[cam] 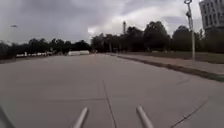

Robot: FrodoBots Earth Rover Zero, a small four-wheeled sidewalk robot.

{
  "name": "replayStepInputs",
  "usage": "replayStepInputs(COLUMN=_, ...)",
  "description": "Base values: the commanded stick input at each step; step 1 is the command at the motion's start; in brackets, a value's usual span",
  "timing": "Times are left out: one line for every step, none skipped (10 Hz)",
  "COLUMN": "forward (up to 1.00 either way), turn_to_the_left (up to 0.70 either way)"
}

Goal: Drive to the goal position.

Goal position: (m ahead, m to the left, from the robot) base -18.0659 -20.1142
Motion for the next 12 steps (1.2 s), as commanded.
replayStepInputs(forward=0.0, turn_to_the_left=-0.45)
replayStepInputs(forward=0.0, turn_to_the_left=-0.45)
replayStepInputs(forward=0.0, turn_to_the_left=-0.45)
replayStepInputs(forward=0.0, turn_to_the_left=-0.45)
replayStepInputs(forward=0.0, turn_to_the_left=-0.45)
replayStepInputs(forward=0.0, turn_to_the_left=-0.45)
replayStepInputs(forward=0.0, turn_to_the_left=-0.45)
replayStepInputs(forward=0.0, turn_to_the_left=-0.45)
replayStepInputs(forward=0.0, turn_to_the_left=-0.45)
replayStepInputs(forward=0.0, turn_to_the_left=-0.45)
replayStepInputs(forward=0.0, turn_to_the_left=-0.45)
replayStepInputs(forward=0.0, turn_to_the_left=-0.45)
